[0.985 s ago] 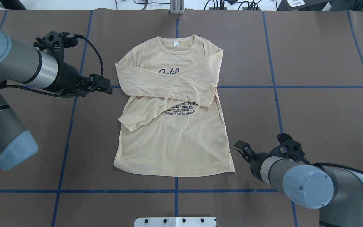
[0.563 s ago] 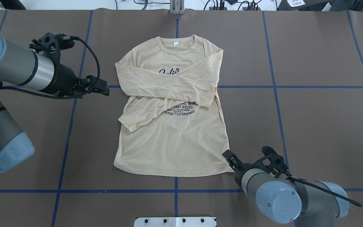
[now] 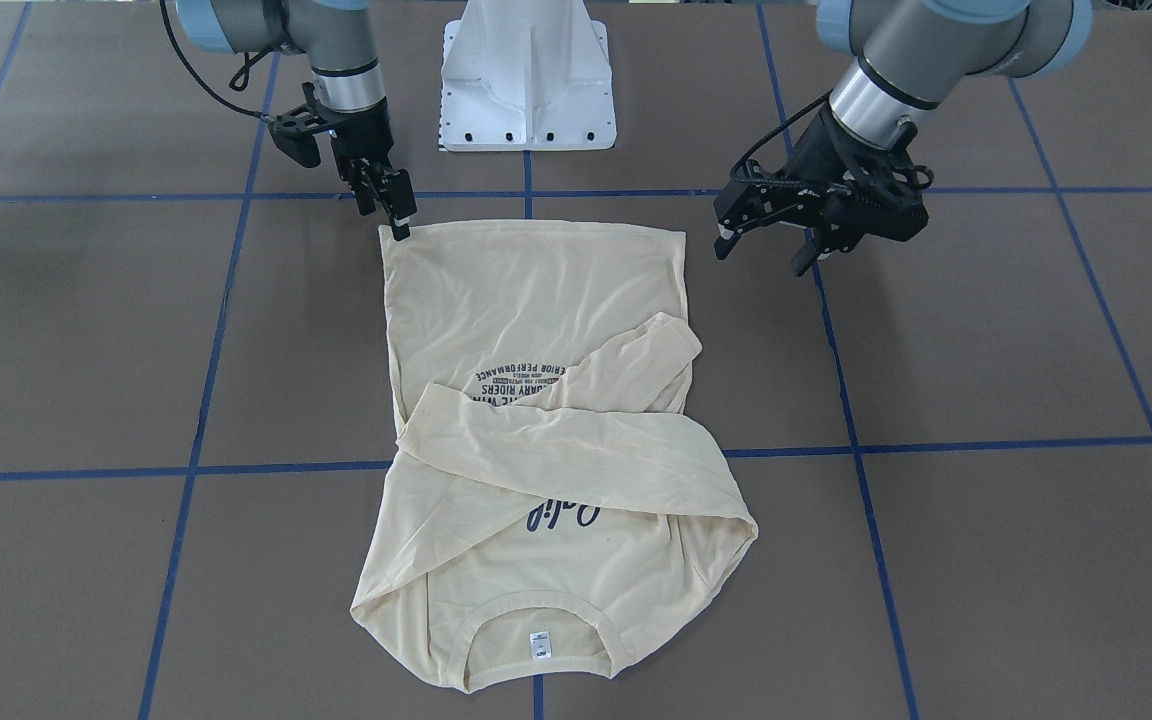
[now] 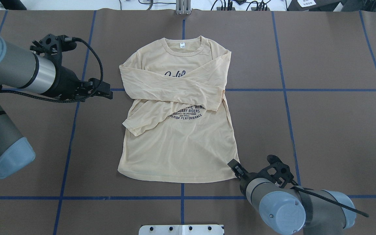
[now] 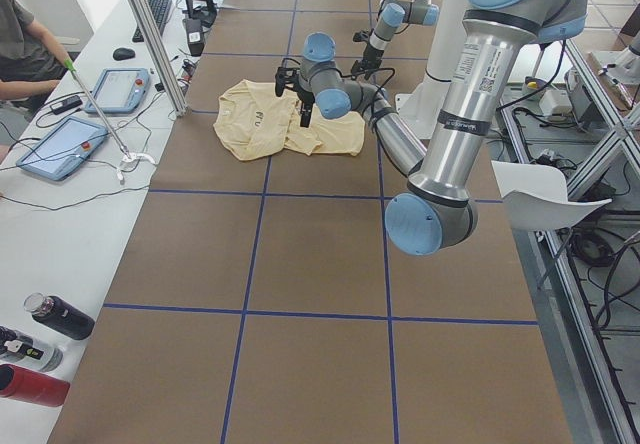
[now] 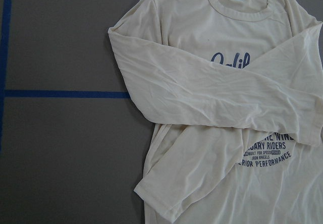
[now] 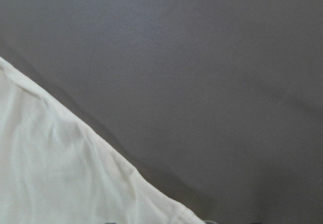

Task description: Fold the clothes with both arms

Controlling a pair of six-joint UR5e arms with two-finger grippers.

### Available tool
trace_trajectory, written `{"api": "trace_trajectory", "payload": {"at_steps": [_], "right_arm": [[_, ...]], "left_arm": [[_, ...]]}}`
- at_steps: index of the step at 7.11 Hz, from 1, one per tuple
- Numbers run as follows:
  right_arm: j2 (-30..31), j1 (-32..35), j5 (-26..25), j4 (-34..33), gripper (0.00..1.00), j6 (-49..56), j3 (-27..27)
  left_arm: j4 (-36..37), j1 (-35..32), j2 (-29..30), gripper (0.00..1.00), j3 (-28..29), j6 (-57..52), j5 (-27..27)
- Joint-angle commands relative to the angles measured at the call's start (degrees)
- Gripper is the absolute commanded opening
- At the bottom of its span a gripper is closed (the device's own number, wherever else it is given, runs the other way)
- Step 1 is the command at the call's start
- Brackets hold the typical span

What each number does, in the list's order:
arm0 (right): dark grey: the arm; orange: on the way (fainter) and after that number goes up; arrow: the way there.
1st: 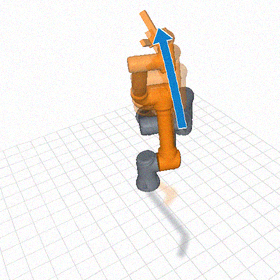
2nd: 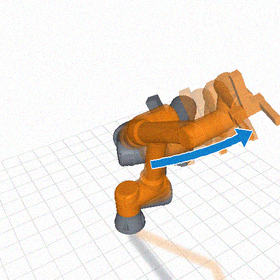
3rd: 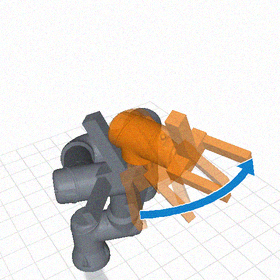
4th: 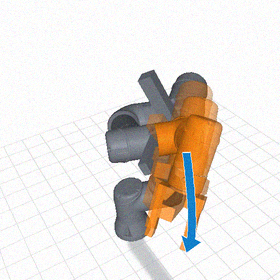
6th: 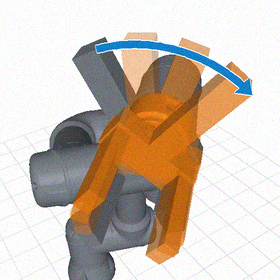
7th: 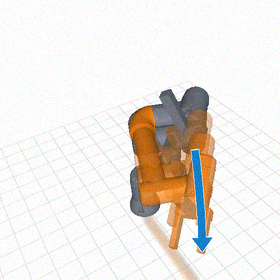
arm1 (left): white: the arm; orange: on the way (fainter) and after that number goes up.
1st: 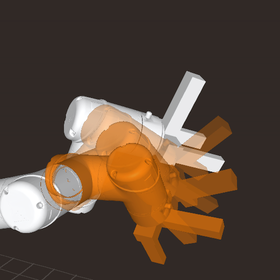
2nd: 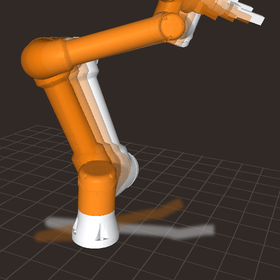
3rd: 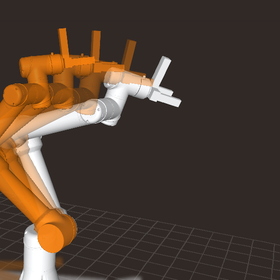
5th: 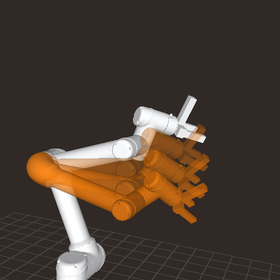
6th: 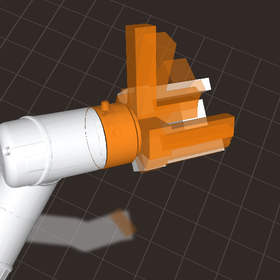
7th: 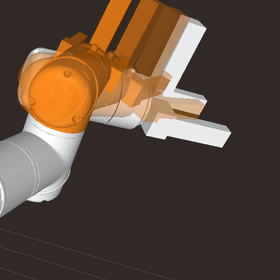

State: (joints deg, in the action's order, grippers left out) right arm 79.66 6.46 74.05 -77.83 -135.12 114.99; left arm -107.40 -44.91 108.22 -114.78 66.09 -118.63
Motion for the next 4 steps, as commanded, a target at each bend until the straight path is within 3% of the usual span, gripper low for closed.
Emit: {"api": "trace_trajectory", "payload": {"at_steps": [1, 3, 4], "right_arm": [[-0.03, 0.04, 0.04, -0.05, 0.82, -0.05, 0.06], [-0.03, 0.04, -0.05, -0.05, 0.54, -0.05, -0.11], [-0.03, 0.04, -0.05, -0.05, 0.5, -0.05, -0.12]], "left_arm": [[0.0, 0.0, -0.29, 0.98, 0.08, 0.0, 0.16], [0.0, 0.0, -0.38, 0.98, 0.0, 0.0, 0.16], [0.0, 0.0, -0.38, 0.98, 0.0, 0.0, 0.07]]}}
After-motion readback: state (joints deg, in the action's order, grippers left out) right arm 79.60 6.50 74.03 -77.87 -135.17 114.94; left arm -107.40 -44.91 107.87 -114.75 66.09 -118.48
